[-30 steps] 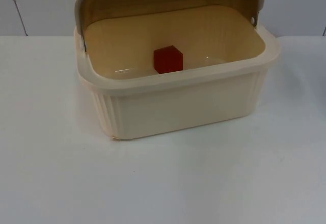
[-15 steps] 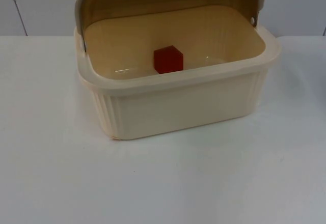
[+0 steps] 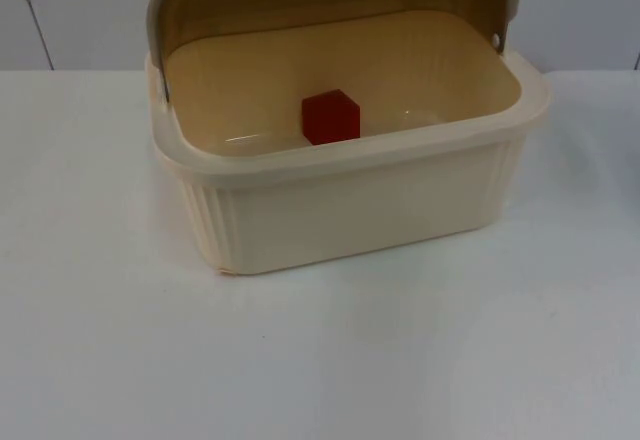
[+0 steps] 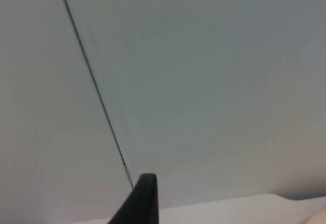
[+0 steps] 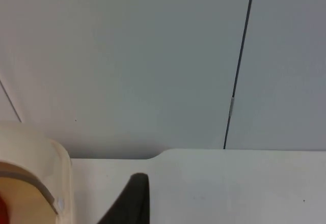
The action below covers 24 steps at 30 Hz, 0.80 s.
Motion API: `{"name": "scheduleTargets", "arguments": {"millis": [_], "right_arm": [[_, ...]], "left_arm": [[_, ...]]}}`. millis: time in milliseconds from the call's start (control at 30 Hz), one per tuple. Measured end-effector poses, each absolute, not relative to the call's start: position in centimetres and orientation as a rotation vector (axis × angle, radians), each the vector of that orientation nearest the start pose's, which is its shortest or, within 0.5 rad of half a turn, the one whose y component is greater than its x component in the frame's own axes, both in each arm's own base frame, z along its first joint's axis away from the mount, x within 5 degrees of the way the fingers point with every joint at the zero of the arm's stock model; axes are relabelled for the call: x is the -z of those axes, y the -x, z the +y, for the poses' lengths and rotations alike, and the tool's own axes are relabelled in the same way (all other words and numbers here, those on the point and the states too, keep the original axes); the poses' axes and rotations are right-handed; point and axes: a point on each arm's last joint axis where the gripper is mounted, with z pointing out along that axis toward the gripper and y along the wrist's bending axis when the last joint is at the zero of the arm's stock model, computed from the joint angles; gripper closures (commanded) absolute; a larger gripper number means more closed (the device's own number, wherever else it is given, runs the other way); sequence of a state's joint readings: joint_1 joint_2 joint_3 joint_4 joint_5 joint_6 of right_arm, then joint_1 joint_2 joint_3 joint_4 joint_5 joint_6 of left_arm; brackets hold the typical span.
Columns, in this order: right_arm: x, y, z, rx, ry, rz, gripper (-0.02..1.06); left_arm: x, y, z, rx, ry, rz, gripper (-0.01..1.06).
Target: Open the box lid with the left hand, place the block into the box with the right hand, then close the box lid with the left hand.
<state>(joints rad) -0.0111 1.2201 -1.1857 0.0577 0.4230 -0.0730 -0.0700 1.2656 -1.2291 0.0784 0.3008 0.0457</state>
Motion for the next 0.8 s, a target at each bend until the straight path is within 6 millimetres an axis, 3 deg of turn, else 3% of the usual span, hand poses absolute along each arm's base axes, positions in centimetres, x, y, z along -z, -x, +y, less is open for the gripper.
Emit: {"name": "scheduleTargets", "arguments": {"millis": [233, 367, 533, 667, 800], "right_arm": [[-40.4, -27.3, -0.2, 0.018, 0.036, 1.940, 0.00], [-40.4, -27.3, -0.2, 0.020, 0.037, 1.940, 0.00], [-40.4, -27.3, -0.2, 0.020, 0.037, 1.940, 0.00], [-40.4, -27.3, -0.2, 0.020, 0.037, 1.940, 0.00], [-40.4, -27.3, -0.2, 0.020, 0.037, 1.940, 0.00]], "left_arm": [[-41.5, -33.3, -4.6, -0.116, -0.369, 1.873, 0.02], [-43.2, -35.8, -6.8, -0.185, -0.505, 1.790, 0.02], [-43.6, -38.3, -9.0, -0.288, -0.663, 1.653, 0.02], [-42.5, -39.8, -10.7, -0.417, -0.850, 1.536, 0.02], [-39.9, -41.5, -12.6, -0.572, -1.092, 1.438, 0.02]]}}
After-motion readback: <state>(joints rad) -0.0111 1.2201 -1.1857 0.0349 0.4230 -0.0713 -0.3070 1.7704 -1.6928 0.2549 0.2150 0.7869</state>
